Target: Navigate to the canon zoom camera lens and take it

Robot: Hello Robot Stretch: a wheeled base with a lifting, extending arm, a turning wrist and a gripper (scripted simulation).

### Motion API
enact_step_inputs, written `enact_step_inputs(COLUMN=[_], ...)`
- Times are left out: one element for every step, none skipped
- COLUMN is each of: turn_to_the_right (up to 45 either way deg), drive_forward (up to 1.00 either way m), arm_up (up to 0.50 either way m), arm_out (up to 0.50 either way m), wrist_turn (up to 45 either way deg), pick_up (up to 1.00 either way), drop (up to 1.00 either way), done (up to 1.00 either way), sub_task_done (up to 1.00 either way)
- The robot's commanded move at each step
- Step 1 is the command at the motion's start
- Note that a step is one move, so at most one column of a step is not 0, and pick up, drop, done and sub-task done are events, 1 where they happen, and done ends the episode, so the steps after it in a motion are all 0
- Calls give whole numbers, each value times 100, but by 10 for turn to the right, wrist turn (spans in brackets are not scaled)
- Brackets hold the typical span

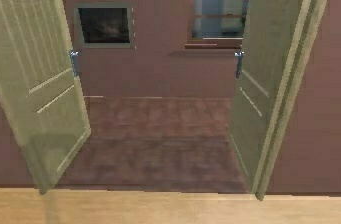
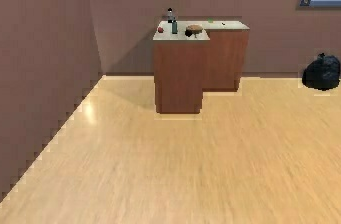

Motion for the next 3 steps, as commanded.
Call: enact_step_inputs(turn_to_the_right=[0, -30, 0], drive_forward=[100, 0, 100], arm_up=[0, 0, 0], arm_out=[0, 0, 0], wrist_turn=[0, 0, 0], pick_up=[0, 0, 0], drop=[0, 0, 0], done=[0, 0, 0], sub_task_done=[0, 0, 0])
